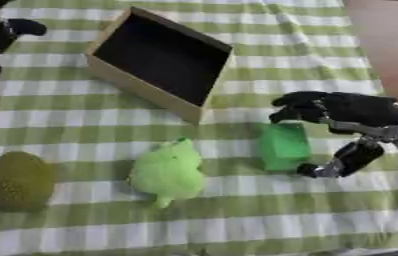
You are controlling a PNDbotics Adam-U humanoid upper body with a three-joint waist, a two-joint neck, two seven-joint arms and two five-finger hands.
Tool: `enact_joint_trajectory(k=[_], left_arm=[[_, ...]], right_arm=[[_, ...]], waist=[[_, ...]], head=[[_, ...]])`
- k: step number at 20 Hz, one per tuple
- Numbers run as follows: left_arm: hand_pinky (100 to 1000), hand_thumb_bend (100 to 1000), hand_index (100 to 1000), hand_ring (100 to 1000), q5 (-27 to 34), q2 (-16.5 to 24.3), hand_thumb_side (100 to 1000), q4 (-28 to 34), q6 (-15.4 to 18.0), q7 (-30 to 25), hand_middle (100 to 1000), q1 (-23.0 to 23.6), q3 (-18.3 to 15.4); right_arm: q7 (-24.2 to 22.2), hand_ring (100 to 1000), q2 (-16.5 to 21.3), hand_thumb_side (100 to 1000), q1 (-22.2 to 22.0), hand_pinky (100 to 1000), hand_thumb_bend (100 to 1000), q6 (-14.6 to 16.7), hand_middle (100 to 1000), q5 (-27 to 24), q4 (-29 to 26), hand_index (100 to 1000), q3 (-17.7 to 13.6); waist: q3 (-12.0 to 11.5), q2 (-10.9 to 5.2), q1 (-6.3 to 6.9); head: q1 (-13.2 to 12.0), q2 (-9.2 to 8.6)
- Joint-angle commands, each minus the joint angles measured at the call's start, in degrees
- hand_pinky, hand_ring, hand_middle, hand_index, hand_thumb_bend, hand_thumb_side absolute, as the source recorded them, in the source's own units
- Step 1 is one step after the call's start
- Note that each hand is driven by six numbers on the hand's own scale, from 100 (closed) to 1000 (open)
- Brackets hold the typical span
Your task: Pick up objects on the table and place them in the box.
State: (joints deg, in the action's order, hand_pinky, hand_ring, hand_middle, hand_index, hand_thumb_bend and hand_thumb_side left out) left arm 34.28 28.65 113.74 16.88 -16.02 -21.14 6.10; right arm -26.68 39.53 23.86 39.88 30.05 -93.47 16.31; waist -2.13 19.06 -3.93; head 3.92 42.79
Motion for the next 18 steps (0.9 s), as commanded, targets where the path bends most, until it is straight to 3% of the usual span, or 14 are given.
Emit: enact_joint_trajectory(k=[1,11,14,18], left_arm=[[740,100,878,890,0.0,0.7,566,0.9,0.0,-0.4,779,-0.3,-0.1],[741,100,877,893,0.0,0.6,566,0.9,-0.1,-0.8,780,-0.3,0.1],[741,100,876,894,-0.1,0.5,565,0.9,-0.3,-1.1,780,-0.4,0.2],[742,100,873,896,-0.1,0.4,565,0.9,-0.3,-1.2,781,-0.5,0.3]], right_arm=[[-11.5,1000,0.9,342,0.4,1000,349,12.1,817,1.1,0.0,1000,-0.4],[-10.5,1000,0.2,267,0.6,1000,288,12.1,769,3.4,1.9,1000,-0.5],[-10.1,1000,-0.1,302,0.9,1000,192,12.1,654,3.7,3.0,1000,-0.7],[-9.0,1000,-0.3,225,0.9,1000,116,12.1,494,2.7,3.6,953,-0.8]], waist=[[0.0,-1.07,0.46],[-0.1,-0.91,0.63],[0.0,-0.82,0.73],[0.0,-0.71,0.88]], head=[[0.1,-0.23],[0.1,-0.45],[0.2,-0.49],[0.2,-0.42]])
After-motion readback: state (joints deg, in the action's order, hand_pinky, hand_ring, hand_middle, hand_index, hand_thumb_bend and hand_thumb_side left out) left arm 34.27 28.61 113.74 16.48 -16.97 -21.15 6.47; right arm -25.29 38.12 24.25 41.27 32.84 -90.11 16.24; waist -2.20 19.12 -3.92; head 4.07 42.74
